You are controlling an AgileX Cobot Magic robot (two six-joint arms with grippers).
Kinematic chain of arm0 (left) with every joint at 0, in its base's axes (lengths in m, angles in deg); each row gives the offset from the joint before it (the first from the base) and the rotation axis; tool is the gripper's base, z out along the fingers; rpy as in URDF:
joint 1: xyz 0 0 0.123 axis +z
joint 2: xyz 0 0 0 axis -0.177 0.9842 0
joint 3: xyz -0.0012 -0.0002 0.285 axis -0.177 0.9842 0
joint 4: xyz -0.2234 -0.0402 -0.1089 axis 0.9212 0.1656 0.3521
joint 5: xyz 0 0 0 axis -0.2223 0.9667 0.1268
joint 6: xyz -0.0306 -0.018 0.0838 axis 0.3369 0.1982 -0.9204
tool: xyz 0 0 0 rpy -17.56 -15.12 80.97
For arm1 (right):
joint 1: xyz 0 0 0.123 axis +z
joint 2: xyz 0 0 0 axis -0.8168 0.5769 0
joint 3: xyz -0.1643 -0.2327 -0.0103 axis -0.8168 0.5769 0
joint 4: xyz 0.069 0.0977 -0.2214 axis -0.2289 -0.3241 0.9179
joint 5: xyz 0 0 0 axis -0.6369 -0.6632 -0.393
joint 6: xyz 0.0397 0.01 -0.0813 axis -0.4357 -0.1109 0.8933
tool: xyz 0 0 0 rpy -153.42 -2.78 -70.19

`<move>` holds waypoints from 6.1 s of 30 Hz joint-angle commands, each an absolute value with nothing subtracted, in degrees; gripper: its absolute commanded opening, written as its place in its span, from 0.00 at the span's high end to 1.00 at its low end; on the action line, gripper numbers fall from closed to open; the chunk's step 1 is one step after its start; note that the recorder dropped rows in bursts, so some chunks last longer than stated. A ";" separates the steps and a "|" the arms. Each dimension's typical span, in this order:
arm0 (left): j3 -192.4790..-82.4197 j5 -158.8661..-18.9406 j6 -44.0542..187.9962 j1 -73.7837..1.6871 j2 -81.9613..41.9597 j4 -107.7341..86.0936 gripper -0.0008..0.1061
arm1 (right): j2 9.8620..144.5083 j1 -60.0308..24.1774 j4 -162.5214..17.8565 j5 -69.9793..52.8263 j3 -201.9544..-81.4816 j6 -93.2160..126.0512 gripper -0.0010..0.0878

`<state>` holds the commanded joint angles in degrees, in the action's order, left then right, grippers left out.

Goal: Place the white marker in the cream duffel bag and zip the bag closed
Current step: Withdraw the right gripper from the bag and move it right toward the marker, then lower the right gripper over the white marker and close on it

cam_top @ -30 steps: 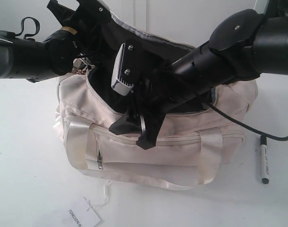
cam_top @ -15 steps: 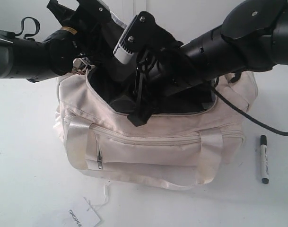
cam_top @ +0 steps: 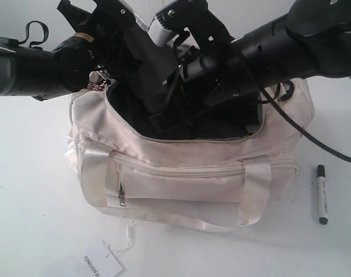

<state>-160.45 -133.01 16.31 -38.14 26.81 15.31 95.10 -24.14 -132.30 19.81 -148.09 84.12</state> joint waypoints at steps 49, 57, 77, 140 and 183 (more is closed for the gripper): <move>-160.45 -133.01 16.31 -38.14 26.81 15.31 0.99 | 82.78 -41.18 -82.09 48.36 -148.09 24.86 0.99; -160.45 -133.01 16.31 -38.14 26.81 15.31 0.99 | 82.78 -48.32 -82.09 48.00 -148.09 23.86 0.99; -160.45 -133.01 16.31 -38.14 26.81 15.31 0.99 | 85.56 -62.29 -91.64 31.40 -131.01 23.65 0.99; -160.45 -133.01 16.31 -38.14 26.81 15.31 0.99 | 111.81 -64.48 -107.67 13.03 -129.39 37.29 0.80; -160.45 -133.01 16.31 -38.14 26.81 15.31 0.99 | 92.62 -64.48 -102.99 13.58 -129.39 34.45 0.99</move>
<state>-160.45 -133.01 16.31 -38.14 26.81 15.31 92.62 -64.48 -102.99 13.58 -129.39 34.45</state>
